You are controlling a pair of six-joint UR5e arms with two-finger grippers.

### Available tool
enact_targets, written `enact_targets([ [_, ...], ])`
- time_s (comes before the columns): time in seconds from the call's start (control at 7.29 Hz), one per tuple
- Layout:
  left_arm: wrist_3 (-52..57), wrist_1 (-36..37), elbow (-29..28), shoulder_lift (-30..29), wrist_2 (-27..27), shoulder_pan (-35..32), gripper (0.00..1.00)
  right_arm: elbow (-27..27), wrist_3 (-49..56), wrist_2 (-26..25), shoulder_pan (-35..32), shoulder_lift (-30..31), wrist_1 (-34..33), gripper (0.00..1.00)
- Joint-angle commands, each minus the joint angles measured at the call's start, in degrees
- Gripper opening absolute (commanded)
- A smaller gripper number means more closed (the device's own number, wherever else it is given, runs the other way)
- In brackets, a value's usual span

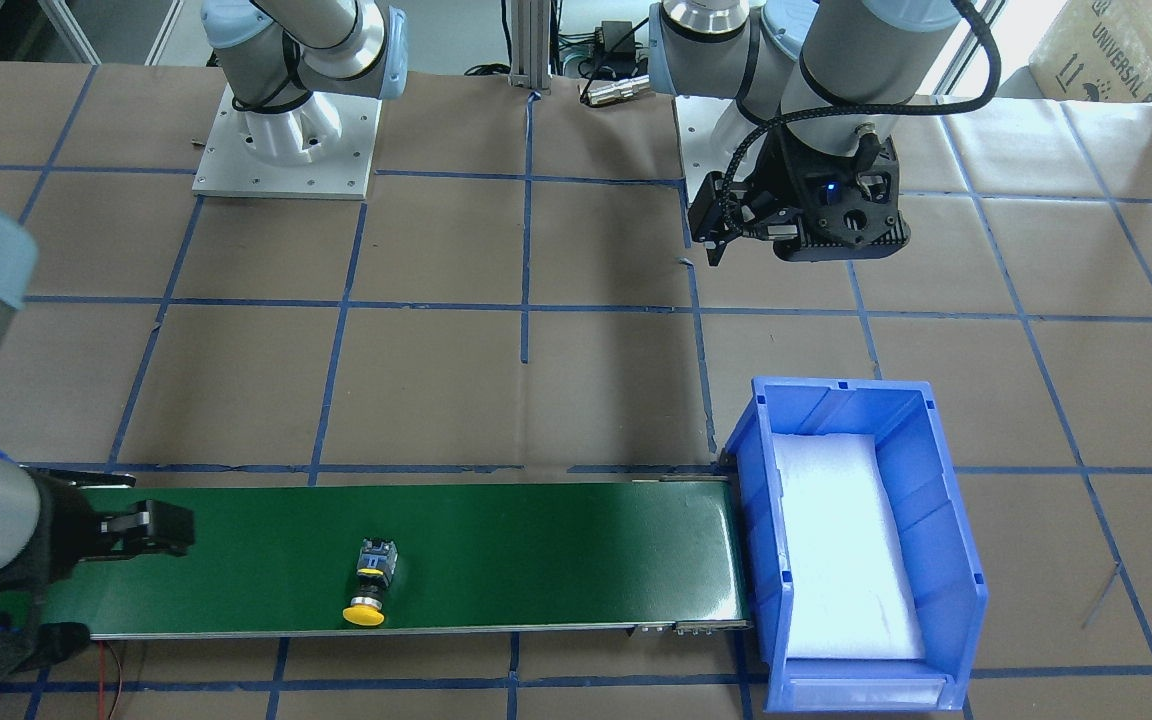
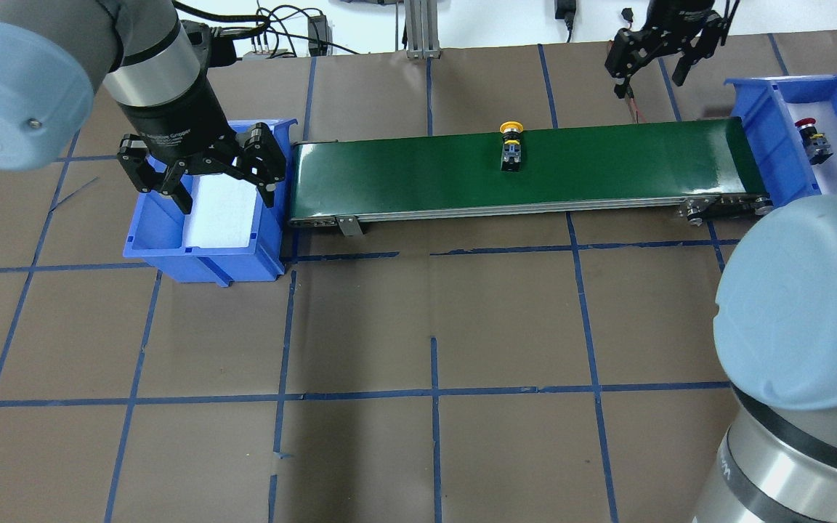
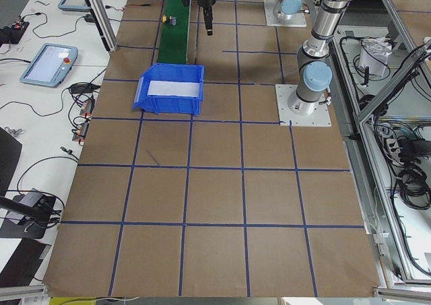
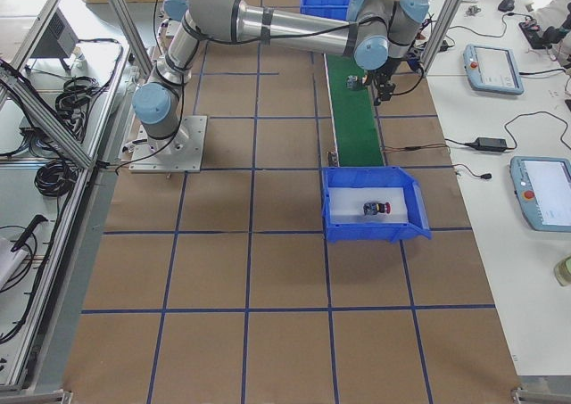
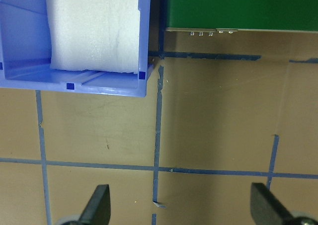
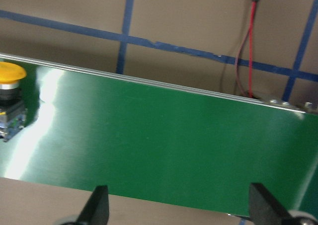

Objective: Transport two buttons from left to right
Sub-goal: 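Move the right gripper back to the yellow button on the belt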

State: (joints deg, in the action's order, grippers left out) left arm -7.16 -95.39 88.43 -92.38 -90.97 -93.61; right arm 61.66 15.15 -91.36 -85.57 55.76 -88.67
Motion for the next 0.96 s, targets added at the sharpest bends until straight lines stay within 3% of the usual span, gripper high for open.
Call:
enact_targets([
  [0.0, -0.05, -0.06, 0.25, 0.09, 0.00, -0.08, 1.00, 6.60, -10.71, -0.57, -7.12, 3.28, -3.06, 1.00],
  [0.41, -0.05, -0.14, 0.17, 0.09, 0.00, 0.01, 1.00, 17.67, -14.10, -0.22, -10.67, 3.40, -18.76, 1.00],
  [0.69, -0.05, -0.14, 0.26, 0.09, -0.09, 0.01, 1.00, 18.58, -16.27, 0.13, -10.50, 2.87, -21.19, 0.96],
  [0.82, -0.05, -0.14, 0.17, 0.09, -0.09, 0.01, 1.00, 18.58, -18.90, 0.39, -10.15, 2.17, -21.80, 0.86],
])
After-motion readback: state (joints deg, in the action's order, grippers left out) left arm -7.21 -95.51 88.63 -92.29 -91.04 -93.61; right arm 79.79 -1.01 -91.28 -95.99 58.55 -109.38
